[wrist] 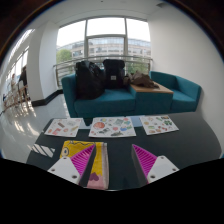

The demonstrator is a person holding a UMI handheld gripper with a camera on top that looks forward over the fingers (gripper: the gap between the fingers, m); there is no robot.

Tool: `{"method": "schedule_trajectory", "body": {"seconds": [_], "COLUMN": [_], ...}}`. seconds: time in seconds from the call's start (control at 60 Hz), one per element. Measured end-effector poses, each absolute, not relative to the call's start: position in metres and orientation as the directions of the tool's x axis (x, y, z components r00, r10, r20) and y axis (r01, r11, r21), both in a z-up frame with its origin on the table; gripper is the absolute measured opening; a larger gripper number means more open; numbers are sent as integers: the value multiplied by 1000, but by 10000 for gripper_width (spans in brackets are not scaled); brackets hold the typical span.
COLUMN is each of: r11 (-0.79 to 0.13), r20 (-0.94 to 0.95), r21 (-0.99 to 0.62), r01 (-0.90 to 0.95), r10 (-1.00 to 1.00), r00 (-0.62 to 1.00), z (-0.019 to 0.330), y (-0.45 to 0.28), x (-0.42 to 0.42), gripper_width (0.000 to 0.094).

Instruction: Fold towel

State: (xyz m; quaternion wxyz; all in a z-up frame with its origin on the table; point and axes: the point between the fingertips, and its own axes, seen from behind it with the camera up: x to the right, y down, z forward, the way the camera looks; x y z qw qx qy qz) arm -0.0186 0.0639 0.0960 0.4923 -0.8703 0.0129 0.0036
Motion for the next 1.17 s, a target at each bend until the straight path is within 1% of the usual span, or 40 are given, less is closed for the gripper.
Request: {"method": "schedule_trajectory", "body": {"seconds": [0.117, 0.2, 0.267, 0.4, 0.417, 0.533, 0.683, 0.867, 0.95, 1.017, 1.167], "r11": [-476, -471, -473, -495, -493, -495, -462, -409, -390, -379, -378], "r20": [-62, -81, -86, -84, -84, -67, -63, -50, -34, -27, -38], "r21": [-878, -880, -878, -867, -869, -868, -887, -913, -921, -925, -926], "r01": [-52, -63, -65, -57, -55, -32, -15, 5, 22, 29, 19], "r10": [5, 19, 22, 32, 36, 52, 88, 124, 137, 142, 144], "r00": [998, 997, 996, 996, 996, 996, 994, 991, 990, 989, 989], "z": [138, 153, 156, 150, 145, 145, 161, 195, 204, 210, 208], "y": [24, -11, -44, -104, -111, -152, -184, -208, -212, -216, -219], "x": [-13, -10, -8, -11, -12, -16, -28, -34, -36, -38, -44], "gripper_width": [763, 779, 781, 786, 785, 788, 788, 787, 789, 788, 787]}}
